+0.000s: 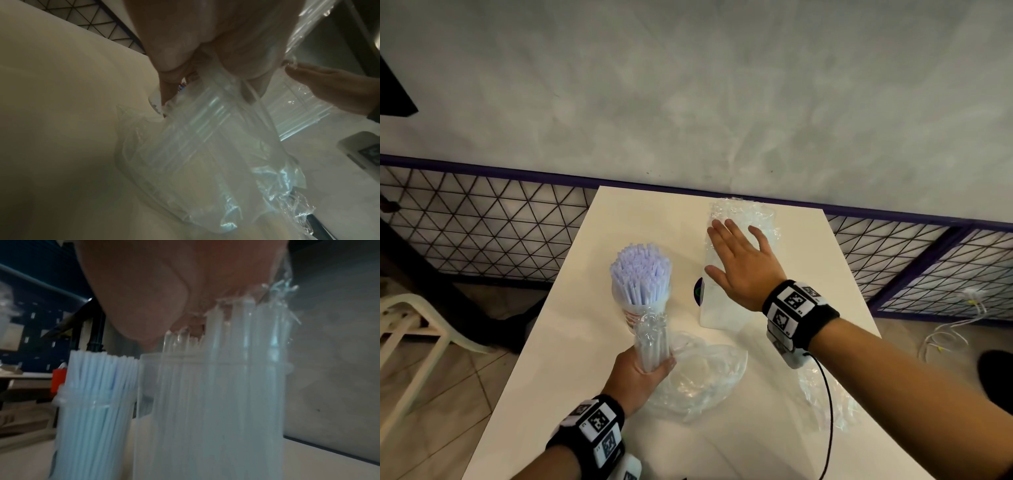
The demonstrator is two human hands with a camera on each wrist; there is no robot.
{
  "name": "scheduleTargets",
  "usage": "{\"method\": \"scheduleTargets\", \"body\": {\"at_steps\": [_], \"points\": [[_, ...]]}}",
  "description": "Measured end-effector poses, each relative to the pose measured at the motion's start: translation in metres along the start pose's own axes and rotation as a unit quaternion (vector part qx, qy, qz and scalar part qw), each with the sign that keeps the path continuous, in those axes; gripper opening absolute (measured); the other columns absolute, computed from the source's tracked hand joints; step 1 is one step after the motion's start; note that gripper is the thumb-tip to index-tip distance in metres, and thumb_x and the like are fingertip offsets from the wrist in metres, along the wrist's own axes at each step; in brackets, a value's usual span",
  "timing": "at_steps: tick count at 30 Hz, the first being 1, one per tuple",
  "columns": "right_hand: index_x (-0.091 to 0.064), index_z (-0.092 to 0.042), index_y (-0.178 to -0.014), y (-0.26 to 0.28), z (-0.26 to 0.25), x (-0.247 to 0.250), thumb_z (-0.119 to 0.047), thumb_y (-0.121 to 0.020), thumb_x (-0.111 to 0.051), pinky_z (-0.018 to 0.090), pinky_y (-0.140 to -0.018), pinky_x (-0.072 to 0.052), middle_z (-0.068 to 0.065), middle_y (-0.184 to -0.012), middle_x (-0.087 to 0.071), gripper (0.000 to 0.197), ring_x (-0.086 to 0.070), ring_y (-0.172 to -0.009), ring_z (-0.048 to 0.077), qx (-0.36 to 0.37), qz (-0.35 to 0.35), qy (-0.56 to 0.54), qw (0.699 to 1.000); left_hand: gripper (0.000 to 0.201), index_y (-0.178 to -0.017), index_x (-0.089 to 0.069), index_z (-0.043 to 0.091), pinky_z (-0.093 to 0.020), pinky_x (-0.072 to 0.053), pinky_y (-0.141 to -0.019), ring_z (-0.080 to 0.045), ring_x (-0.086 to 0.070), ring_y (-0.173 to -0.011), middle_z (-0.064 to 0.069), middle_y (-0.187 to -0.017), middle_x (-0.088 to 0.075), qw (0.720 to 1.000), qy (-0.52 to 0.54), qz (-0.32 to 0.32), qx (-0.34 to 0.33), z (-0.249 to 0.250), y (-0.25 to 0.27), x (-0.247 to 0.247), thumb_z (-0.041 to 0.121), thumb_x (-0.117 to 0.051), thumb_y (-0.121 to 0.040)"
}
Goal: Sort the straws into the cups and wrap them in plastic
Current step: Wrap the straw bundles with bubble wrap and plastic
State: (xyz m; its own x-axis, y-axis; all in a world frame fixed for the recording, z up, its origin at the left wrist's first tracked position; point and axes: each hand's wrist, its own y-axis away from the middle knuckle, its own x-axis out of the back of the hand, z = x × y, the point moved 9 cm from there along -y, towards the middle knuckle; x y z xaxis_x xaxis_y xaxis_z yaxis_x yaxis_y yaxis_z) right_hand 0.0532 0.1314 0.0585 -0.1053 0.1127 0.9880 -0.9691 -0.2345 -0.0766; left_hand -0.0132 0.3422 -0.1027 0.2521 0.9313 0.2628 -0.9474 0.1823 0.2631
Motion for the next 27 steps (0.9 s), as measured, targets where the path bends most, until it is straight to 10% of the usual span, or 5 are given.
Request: {"method": "scheduleTargets", "body": {"at_steps": [6,10,13,23,27], "points": [[-0.053,-0.017,-0.136,0.027,-0.062,0.075,-0.018,-0.092,-0.049,0.032,-0.097,-0.034,0.000,-0.145,-0.051,0.045,-0.046,-0.127,0.011,0.169,0.146,-0.198,0.955,0.014,-0.090,-0.076,0.017,-0.015,-0.051,-0.076,-0.003,-0.071,-0.081,0.004,-0.085,-0.078,1.000,0.026,0.004,-0.014,0.009,0.005,0.000,0.021,-0.083,-0.078],[-0.056,-0.014,-0.134,0.042,-0.090,0.038,-0.003,-0.078,-0.070,0.004,-0.074,-0.039,0.002,-0.130,-0.057,0.059,-0.055,-0.088,0.000,0.143,-0.054,-0.436,0.887,0.019,-0.093,-0.072,0.020,-0.011,-0.048,-0.074,0.005,-0.068,-0.079,0.016,-0.084,-0.076,0.998,0.040,-0.029,-0.036,0.021,0.006,-0.008,0.022,-0.083,-0.079],[-0.060,-0.018,-0.130,0.047,-0.098,-0.010,-0.020,-0.077,-0.083,0.020,-0.074,-0.050,-0.005,-0.117,-0.059,0.058,-0.058,-0.081,0.014,0.093,-0.161,-0.466,0.865,0.036,-0.105,-0.071,0.022,-0.023,-0.055,-0.086,-0.007,-0.071,-0.096,0.006,-0.099,-0.077,0.994,0.067,-0.079,-0.041,0.025,0.007,-0.018,0.029,-0.084,-0.073],[-0.070,-0.019,-0.092,0.047,-0.090,-0.025,-0.027,-0.076,-0.084,0.021,-0.070,-0.049,-0.007,-0.083,-0.070,0.023,-0.064,-0.074,0.007,0.066,-0.085,-0.487,0.866,0.040,-0.109,-0.067,0.036,-0.028,-0.050,-0.098,-0.001,-0.066,-0.104,0.008,-0.111,-0.073,0.989,0.006,-0.146,-0.030,0.019,0.007,-0.023,0.050,-0.074,-0.072],[-0.067,-0.011,-0.092,0.047,-0.089,-0.039,-0.033,-0.073,-0.081,0.040,-0.076,-0.053,0.004,-0.087,-0.068,0.032,-0.066,-0.081,0.018,0.032,-0.087,-0.470,0.878,0.035,-0.112,-0.067,0.034,-0.031,-0.050,-0.099,-0.002,-0.066,-0.104,0.007,-0.111,-0.074,0.988,-0.010,-0.149,-0.026,0.018,0.007,-0.023,0.044,-0.073,-0.079]]}}
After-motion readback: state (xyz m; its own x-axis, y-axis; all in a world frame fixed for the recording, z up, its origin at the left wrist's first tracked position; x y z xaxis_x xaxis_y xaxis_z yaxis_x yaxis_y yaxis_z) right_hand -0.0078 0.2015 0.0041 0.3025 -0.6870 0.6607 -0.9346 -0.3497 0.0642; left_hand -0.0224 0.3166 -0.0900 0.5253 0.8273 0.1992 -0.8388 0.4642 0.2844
